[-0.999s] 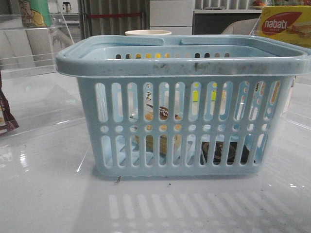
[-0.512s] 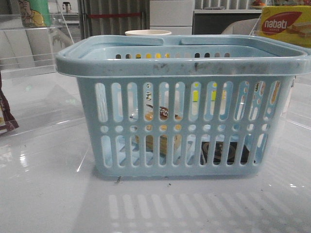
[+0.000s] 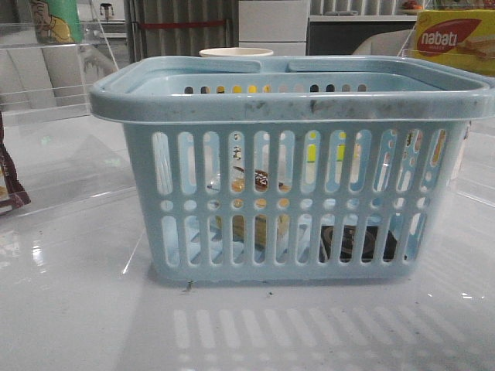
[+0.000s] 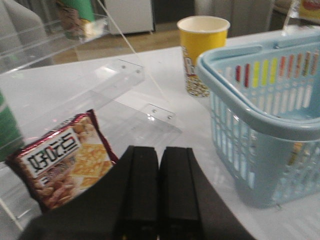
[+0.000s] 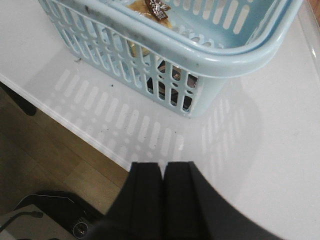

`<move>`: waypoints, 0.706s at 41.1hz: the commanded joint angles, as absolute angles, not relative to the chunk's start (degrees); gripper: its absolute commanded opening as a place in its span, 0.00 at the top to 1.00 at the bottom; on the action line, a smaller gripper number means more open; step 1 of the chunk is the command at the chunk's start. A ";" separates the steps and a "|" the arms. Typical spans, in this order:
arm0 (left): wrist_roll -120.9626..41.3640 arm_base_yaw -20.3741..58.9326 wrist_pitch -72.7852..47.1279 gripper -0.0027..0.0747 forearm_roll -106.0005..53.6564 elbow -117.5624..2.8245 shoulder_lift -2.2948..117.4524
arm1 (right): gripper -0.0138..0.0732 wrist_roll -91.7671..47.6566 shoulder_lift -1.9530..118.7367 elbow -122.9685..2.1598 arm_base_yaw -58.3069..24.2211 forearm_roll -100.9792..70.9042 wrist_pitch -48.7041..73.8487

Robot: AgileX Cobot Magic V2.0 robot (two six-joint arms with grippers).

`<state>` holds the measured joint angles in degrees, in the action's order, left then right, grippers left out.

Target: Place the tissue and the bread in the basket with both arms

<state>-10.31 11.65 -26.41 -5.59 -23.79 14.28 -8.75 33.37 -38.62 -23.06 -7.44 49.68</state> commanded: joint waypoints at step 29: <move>-0.63 3.36 2.95 0.85 0.00 0.63 -1.34 | 0.78 -9.32 33.35 -40.13 -22.91 -7.45 46.37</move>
